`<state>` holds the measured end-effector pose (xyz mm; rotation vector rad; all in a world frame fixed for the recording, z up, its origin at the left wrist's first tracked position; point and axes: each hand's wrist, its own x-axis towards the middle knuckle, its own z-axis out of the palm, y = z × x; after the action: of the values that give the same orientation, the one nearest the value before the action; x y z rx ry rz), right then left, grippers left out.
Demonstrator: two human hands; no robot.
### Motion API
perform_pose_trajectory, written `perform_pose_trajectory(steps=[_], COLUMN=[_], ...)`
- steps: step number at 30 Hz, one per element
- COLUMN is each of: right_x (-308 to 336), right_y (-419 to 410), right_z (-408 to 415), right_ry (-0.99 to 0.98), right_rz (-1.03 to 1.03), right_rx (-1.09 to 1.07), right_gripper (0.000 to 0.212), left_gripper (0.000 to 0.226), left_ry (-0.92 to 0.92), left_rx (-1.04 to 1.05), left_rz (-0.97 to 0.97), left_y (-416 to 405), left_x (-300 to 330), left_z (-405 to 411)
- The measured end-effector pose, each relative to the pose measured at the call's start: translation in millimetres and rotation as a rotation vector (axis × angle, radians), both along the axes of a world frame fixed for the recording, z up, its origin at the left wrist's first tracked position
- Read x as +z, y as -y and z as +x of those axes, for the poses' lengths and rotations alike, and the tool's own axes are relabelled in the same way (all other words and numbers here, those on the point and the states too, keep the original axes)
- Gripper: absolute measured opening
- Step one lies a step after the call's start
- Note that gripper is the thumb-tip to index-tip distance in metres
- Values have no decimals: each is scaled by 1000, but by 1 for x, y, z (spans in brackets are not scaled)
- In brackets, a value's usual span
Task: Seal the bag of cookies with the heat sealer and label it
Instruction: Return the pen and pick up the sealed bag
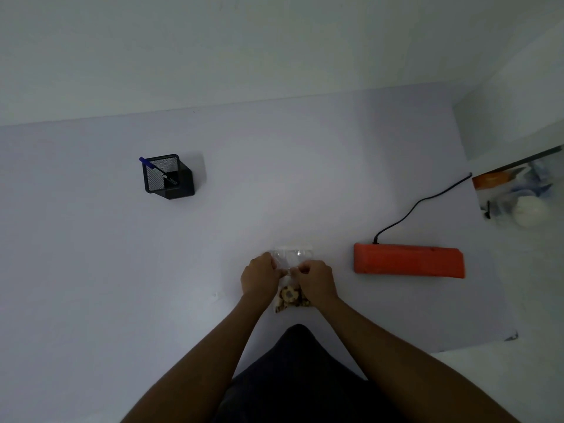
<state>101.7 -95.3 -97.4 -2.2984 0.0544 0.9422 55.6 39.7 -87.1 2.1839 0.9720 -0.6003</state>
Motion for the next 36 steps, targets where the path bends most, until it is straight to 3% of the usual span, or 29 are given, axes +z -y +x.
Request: perform_pose_trajectory(steps=[6,14,27,32,36], right_x=[2,-3,-8,-2,0], right_y=[4,3,17,4,-1], right_z=[-2,2,13,8,9], right_ry=[20,4,-4,-12,-18], right_rz=[-52,-109,-4,-86,-122], right_rx=[-22,-86,-146,-125,-116], right_gripper=[28,47,36,55,52], left_gripper=[28,27,29,32,28], left_ry=[16,-10,-41,-63,-88], left_rx=[-8,-43,-6,20,66], left_rz=[6,39,-17,-43,-83], left_y=[1,0,-4,-7,-11], left_x=[3,4,2,3,3], left_z=[0,0,3,7,11])
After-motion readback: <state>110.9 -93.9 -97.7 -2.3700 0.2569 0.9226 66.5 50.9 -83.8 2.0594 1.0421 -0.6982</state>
